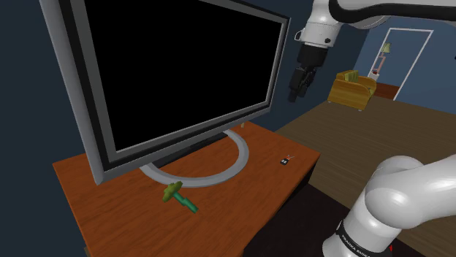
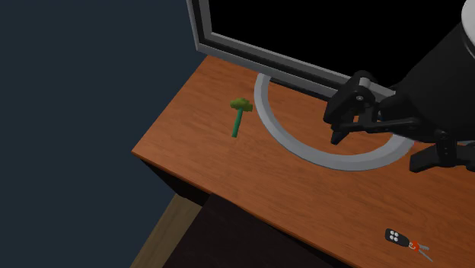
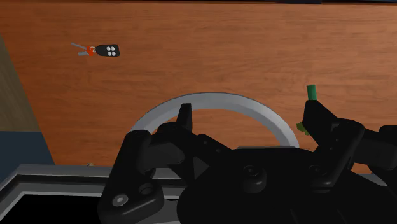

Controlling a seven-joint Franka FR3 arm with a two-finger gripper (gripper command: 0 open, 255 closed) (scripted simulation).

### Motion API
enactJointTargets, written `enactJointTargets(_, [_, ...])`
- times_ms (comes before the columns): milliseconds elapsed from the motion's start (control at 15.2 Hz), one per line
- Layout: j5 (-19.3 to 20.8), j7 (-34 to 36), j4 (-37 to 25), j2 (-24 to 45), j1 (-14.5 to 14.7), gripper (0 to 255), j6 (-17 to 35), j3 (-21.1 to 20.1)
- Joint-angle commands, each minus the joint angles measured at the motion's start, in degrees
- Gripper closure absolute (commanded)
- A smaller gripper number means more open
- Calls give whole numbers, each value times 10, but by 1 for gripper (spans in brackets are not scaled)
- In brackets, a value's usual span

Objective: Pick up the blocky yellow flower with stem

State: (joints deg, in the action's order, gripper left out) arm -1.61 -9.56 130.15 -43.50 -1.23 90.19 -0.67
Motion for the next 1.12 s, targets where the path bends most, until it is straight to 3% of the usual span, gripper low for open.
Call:
enactJointTargets(0, [0, 0, 0, 0, 0, 0, 0, 0])
enactJointTargets(528, [-30, 44, 76, 58, 24, 0, 138, -58])
enactJointTargets(1056, [-45, 90, 106, 166, 44, 0, 281, -119])
